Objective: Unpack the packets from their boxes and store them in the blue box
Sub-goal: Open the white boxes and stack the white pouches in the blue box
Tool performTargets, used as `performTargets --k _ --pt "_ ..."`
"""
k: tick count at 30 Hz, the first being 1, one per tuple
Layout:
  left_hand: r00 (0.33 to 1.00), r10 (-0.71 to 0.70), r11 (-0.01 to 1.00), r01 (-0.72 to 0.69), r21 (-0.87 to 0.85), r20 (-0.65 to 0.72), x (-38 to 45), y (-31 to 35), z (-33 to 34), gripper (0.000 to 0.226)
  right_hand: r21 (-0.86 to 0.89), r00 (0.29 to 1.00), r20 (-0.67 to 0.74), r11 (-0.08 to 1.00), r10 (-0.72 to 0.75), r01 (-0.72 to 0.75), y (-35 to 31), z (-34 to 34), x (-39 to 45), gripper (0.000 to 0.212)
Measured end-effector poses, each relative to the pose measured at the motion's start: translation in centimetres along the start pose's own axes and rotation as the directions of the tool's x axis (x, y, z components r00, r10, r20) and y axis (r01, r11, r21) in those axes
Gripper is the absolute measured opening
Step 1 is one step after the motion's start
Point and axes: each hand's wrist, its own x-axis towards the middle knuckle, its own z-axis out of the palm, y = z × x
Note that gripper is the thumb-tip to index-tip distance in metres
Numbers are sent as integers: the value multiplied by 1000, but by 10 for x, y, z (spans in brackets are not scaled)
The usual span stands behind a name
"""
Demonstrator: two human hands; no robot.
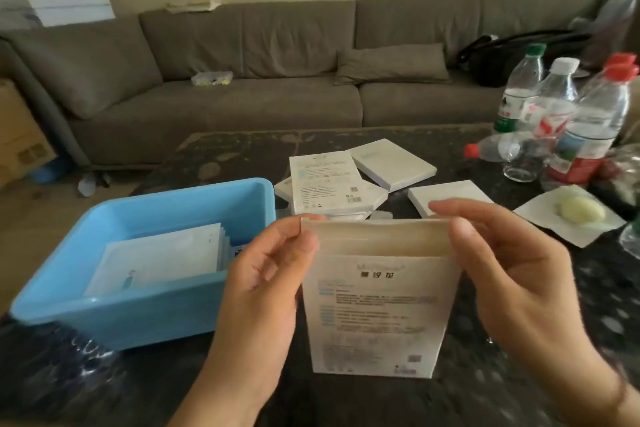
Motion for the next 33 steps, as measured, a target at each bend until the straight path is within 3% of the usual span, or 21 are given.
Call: performTargets --k 2,7,11,20,22,26,30,33 --pt "1000 -9 1000 8 -14 -19 1 0 1 30 -43 994 41 994 -101 103 0 1 -5 29" --pt "1000 1 999 -2 -52 -20 1 -2 1 22 130 998 34 990 54 -59 -2 2 -1 15" --pt "999 40 996 -42 -75 -31 0 -6 4 25 86 993 67 991 100 -105 -4 0 2 13" --pt "965 242 967 -231 103 -100 -7 -16 18 11 54 987 97 989 131 -137 -7 -7 0 14" --pt "960 266 956 -250 153 -91 -10 -16 20 12 28 983 152 994 101 -107 -6 -11 0 14" --pt "980 191 979 -186 85 -62 -12 -14 18 12 -53 980 199 999 2 8 -5 -12 -1 21" --pt "955 297 923 -284 258 -12 -12 -13 17 17 -172 970 231 977 -82 123 -10 -10 1 23" --pt "932 363 882 -349 316 16 -10 -15 17 27 -365 962 264 916 -72 168 -14 -8 3 56"
